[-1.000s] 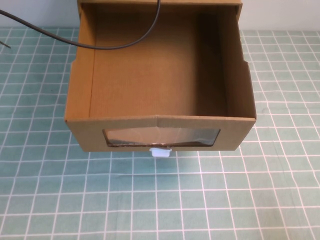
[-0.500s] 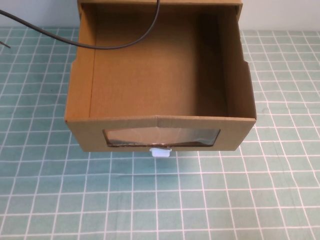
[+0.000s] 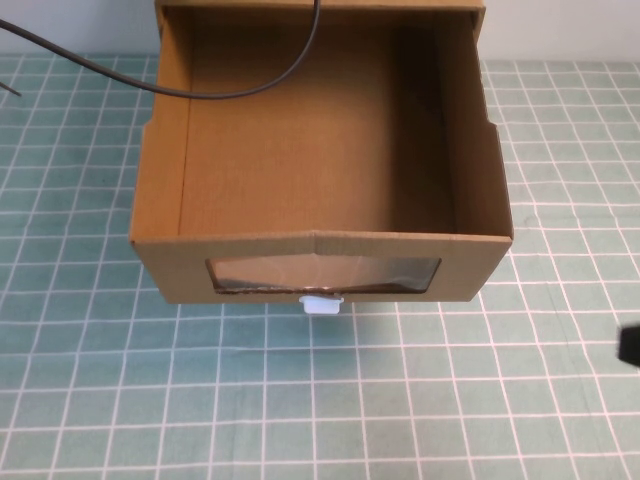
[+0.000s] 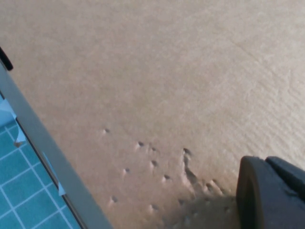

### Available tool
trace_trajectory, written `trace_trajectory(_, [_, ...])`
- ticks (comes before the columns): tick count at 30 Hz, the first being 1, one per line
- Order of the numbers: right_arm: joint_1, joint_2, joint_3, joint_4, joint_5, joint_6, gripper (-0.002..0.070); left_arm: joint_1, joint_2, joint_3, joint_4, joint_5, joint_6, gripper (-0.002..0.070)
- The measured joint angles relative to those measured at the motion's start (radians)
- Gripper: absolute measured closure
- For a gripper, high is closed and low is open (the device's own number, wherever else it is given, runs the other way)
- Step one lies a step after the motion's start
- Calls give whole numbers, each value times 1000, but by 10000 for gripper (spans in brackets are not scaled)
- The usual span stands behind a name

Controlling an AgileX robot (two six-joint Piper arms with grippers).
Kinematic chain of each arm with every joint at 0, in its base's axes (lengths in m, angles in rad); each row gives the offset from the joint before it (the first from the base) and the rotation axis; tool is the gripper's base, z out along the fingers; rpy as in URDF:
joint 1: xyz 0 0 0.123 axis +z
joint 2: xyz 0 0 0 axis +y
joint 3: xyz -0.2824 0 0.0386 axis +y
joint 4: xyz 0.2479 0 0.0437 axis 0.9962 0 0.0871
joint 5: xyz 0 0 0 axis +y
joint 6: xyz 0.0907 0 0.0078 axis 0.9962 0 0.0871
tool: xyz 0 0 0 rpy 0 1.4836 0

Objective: Close the shoe box
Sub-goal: Close the shoe box with your right arm

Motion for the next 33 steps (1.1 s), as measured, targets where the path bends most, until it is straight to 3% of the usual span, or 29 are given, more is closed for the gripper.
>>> trace_trajectory(7, [202, 148, -122, -59, -11, 50, 687, 0, 1, 0, 0, 0, -7, 680])
trace_trajectory(17, [669, 356, -242, -352, -155, 315, 687, 0, 1, 0, 0, 0, -12, 680])
trace_trajectory(20, [763, 418, -270, -428, -241, 372, 687, 0, 1, 0, 0, 0, -12, 680])
trace_trajectory(33, [799, 639, -380, -494, -491, 439, 687, 0, 1, -2, 0, 10, -15, 680])
